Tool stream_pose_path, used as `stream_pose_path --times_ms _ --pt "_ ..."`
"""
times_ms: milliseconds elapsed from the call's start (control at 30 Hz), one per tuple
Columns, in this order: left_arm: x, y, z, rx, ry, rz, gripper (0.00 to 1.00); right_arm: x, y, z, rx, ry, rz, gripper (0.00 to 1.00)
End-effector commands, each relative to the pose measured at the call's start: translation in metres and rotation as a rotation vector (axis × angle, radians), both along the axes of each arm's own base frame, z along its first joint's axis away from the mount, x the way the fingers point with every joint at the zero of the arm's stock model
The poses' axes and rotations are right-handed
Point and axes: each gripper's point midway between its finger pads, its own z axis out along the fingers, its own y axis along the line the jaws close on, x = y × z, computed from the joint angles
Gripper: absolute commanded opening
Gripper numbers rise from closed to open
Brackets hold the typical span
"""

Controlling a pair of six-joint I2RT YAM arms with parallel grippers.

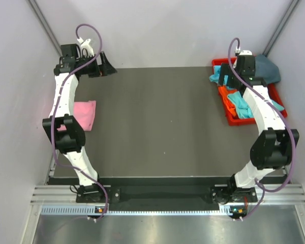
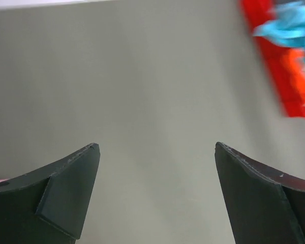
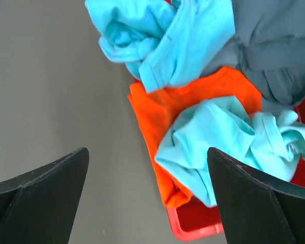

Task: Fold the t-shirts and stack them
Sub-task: Grab the tshirt from the pile

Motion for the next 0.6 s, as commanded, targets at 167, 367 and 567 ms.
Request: stream_pose_path --times_ms 167,367,567 --pt "0.03 0.072 0.007 0.607 -0.144 0.271 0.99 0.046 -0.009 0.04 -0.048 -0.114 0.008 1.0" --pt "0.024 0.068 0.009 0.653 -0.149 0.244 0.99 0.074 -0.035 0.05 -0.065 -0.12 -0.043 1.0" --pt "0.015 0.043 -0.007 0.542 -0.083 0.144 0.98 0.082 -0.053 0.038 -0.133 -0.083 -0.055 1.0"
